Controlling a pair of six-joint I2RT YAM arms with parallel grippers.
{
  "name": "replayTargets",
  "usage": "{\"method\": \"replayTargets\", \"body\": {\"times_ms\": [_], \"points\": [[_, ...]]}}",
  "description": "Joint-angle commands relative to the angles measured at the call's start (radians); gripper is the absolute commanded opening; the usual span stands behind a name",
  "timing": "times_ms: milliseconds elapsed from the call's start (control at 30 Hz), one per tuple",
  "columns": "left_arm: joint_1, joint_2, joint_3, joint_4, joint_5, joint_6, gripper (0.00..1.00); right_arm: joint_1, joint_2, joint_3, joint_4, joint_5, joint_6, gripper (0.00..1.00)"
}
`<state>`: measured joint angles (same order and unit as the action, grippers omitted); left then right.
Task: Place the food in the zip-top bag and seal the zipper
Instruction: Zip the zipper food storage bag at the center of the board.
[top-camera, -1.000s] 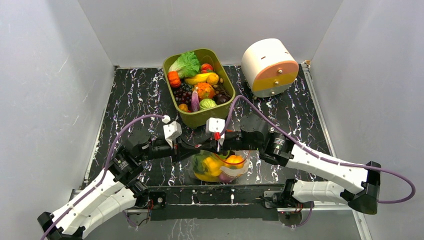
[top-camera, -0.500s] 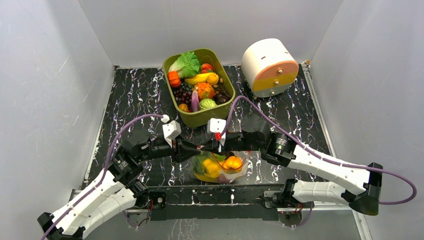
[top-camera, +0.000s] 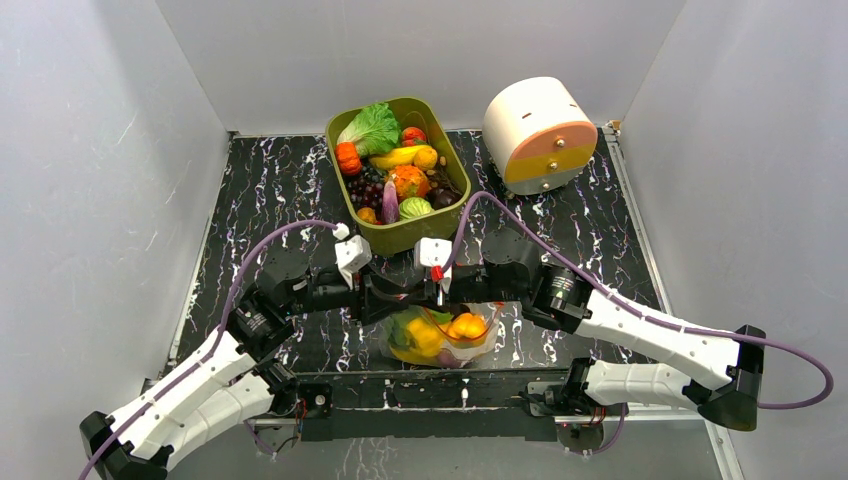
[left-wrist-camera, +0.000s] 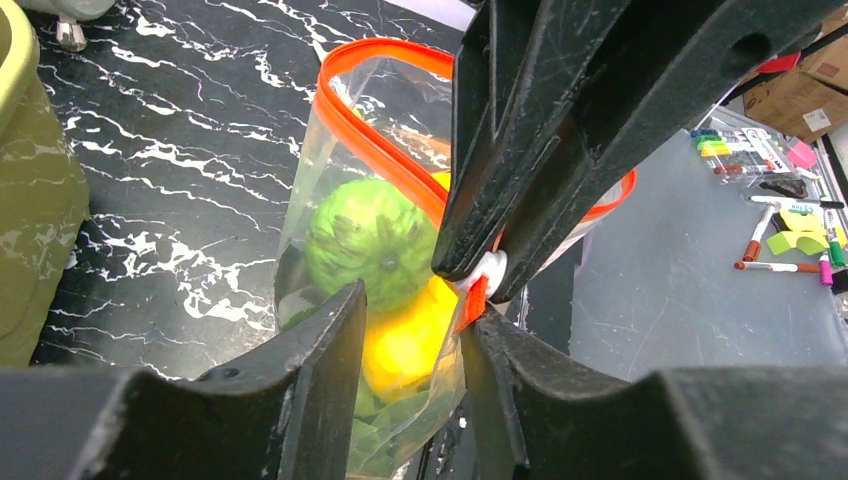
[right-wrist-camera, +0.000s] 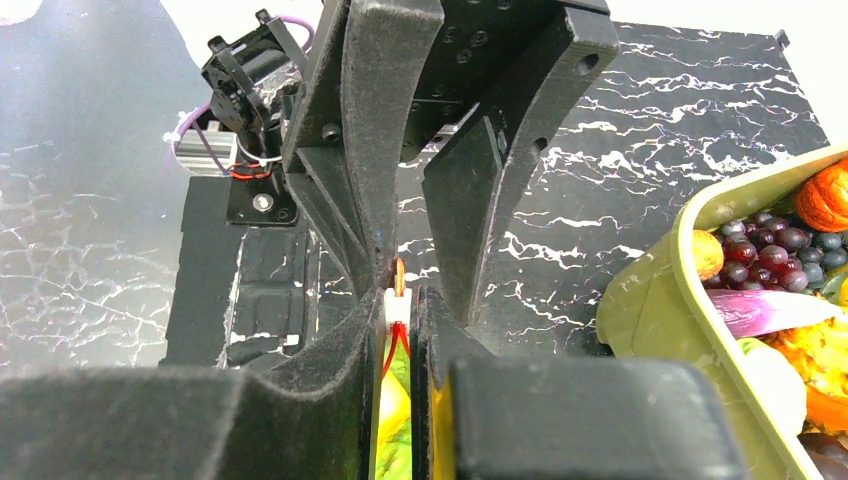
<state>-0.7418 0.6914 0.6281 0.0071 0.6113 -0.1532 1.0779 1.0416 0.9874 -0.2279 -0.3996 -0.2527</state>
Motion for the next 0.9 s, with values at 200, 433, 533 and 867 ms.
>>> {"method": "replayTargets", "body": {"times_ms": [200, 433, 533, 867], "points": [[-0.001, -0.034, 0.004, 0.102, 0.038, 0.025, 0.00, -0.001, -0.002, 0.064, 0.030, -0.011, 0.028, 0.00], [-0.001, -0.103, -0.016, 0.075, -0.032, 0.024, 0.00, -0.001, -0.049, 0.045, -0.068, 0.098, 0.025, 0.00], [-0.001, -0.120, -0.018, 0.059, -0.047, 0.024, 0.00, -0.003, -0.087, 0.029, -0.068, 0.116, 0.031, 0.00], [-0.001, -0.131, -0.021, 0.041, -0.050, 0.013, 0.00, -0.004, -0.106, 0.017, -0.116, 0.147, 0.017, 0.00]]}}
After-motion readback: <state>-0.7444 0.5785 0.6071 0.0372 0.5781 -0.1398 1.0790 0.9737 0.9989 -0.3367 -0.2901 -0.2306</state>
